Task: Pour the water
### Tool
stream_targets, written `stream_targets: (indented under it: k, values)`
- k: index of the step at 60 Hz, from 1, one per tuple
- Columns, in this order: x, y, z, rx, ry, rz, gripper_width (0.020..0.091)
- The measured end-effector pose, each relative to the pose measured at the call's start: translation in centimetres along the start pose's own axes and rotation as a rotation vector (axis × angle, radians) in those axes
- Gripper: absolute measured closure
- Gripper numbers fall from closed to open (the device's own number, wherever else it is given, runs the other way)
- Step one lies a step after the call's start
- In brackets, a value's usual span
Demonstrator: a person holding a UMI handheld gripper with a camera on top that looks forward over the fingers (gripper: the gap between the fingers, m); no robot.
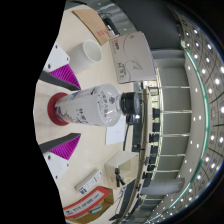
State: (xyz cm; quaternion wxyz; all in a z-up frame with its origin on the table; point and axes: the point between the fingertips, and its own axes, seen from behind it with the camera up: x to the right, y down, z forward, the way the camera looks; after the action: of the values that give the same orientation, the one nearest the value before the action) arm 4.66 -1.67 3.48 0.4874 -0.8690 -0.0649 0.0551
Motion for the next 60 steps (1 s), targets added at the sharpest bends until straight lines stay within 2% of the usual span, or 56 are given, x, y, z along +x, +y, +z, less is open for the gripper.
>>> stream_targets:
  k: [18, 27, 38, 60]
  values:
    - [-2.7, -0.9, -13.7, -0.169, 0.164, 0.052, 0.0243]
    - [-6.5, -2.2, -21.3, -0.177, 0.164, 0.027, 0.0248]
    - [-9.1, -2.3, -28.0, -0.177, 0.229, 0.01, 0.0246]
    - [-12.5, -0.8, -30.7, -0.155, 0.229, 0.017, 0.0248]
